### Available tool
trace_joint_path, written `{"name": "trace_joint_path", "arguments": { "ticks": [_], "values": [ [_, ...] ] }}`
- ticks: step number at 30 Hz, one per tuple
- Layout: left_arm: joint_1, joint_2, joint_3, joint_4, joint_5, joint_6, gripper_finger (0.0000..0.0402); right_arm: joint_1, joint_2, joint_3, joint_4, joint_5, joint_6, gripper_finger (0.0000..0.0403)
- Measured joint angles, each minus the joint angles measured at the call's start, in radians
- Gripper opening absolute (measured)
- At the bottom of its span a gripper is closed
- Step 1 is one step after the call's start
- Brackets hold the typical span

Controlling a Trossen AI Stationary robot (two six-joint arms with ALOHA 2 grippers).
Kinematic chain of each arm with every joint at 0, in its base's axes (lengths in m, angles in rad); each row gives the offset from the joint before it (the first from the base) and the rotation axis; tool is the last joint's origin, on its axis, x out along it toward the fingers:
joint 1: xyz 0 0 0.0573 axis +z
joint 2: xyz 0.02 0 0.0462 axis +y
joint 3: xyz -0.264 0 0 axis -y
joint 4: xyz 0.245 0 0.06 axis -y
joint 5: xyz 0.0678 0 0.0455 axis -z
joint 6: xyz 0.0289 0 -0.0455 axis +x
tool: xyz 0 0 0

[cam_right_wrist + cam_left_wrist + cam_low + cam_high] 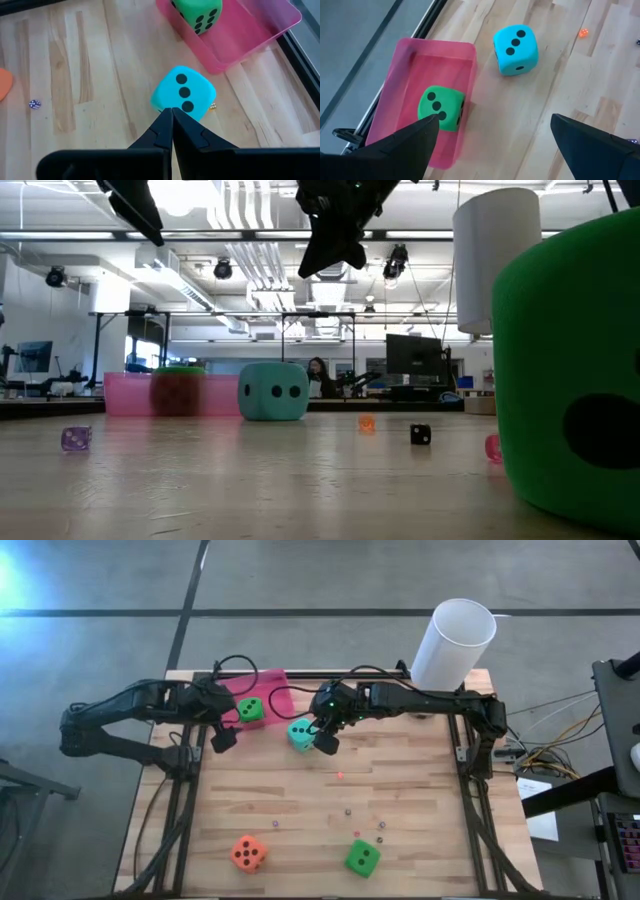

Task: Pick & Place Dice
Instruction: Put the big blue dice into the red bin

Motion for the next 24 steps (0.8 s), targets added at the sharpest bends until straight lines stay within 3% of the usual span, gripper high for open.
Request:
{"name": "trace_joint_path", "arguments": {
  "ticks": [24],
  "values": [
    [0.0,0.0,0.0,0.0,0.0,-0.004,0.0387,0.0,0.0,-0.002,0.005,0.0,0.001,0.0008]
  ]
}}
